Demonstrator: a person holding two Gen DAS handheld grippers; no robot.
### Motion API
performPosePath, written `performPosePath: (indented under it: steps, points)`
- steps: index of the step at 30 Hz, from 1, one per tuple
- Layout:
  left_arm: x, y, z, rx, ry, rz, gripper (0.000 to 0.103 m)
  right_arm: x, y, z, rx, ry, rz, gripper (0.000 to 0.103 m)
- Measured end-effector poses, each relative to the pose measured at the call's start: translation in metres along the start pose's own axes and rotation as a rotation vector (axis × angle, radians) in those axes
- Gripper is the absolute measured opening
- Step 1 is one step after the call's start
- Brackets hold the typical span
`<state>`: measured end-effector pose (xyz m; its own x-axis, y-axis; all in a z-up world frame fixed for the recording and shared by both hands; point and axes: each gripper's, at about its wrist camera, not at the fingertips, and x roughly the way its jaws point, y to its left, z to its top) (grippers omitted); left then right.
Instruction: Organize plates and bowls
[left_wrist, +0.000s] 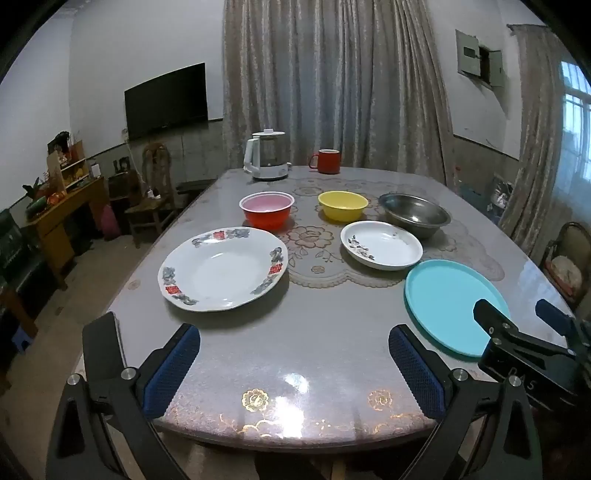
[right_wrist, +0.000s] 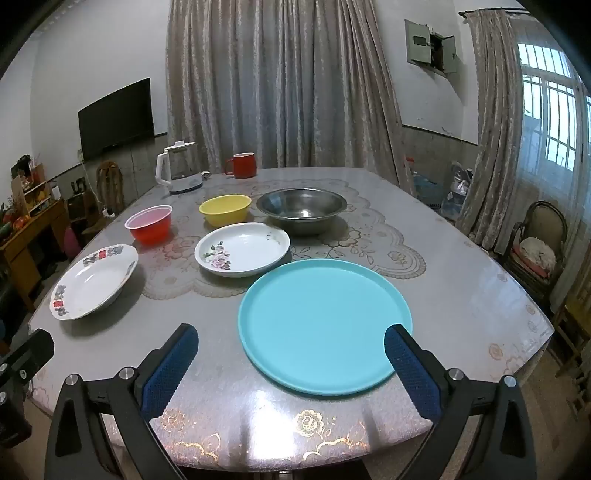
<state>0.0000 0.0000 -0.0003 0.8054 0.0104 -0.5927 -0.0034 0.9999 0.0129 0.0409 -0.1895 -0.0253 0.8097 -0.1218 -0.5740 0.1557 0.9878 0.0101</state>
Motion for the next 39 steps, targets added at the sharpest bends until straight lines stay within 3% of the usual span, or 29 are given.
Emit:
performPosePath:
  steps: [39]
  points:
    - [0.013,-0.013,-0.004,0.023,0.053,-0.064,0.103,0.009,-0.013,-0.01,0.022,0.023,-0.018,0.103]
